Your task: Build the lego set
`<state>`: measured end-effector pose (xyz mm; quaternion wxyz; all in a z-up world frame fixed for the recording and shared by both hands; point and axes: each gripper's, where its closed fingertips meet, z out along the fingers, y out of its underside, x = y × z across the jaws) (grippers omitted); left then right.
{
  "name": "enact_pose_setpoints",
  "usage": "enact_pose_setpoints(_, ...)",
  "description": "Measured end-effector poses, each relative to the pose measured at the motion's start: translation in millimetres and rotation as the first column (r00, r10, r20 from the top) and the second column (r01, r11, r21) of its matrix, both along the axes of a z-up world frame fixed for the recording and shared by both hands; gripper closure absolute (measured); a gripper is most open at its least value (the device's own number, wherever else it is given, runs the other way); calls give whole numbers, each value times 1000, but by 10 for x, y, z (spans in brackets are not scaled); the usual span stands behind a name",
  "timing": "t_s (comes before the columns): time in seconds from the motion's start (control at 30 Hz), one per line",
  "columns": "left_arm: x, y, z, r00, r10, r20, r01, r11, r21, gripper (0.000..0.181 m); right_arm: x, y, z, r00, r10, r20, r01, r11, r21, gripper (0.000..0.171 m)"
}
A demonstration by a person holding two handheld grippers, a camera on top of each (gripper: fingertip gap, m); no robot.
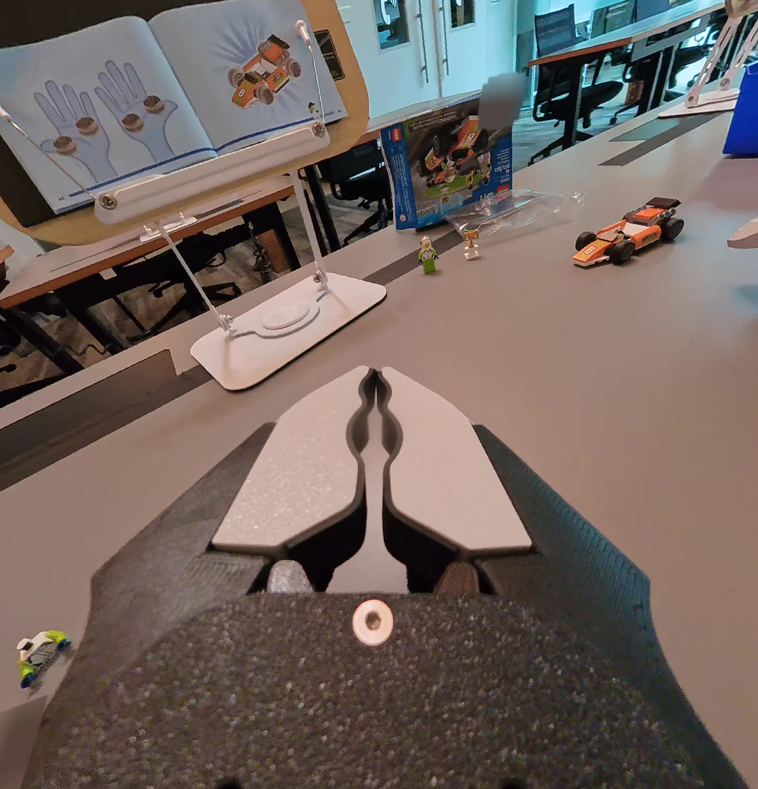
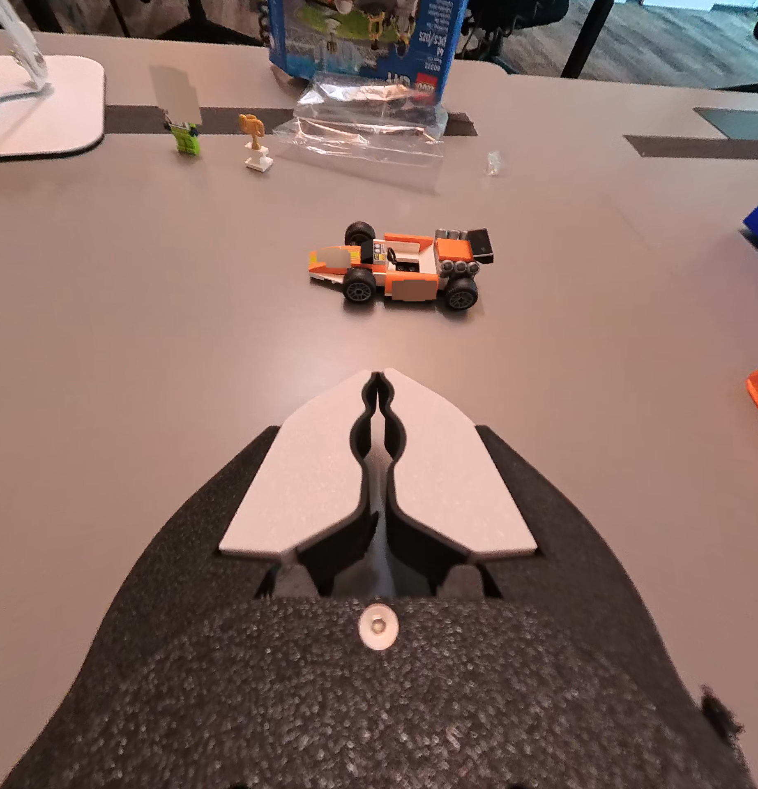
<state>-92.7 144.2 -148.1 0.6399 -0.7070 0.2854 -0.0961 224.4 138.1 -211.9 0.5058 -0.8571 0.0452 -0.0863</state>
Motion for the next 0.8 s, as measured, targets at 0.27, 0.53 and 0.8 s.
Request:
enact_pose_setpoints(0.27, -23, -50, 109, 998, -23, 58, 22, 1000, 17, 181, -753, 198, 522, 968, 245, 50, -250, 954, 165, 171)
enact_pose_setpoints(0.53, -184, 92, 30, 995, 82, 55, -82, 997, 8, 181, -1812, 863, 1742, 893, 424, 154, -449, 811, 375, 171)
enact_pose_setpoints(0.8, -348, 219, 14, 982, 151, 109, -151, 988, -11, 181, -2119, 1409, 2131, 879, 454, 146, -470, 771, 430, 171)
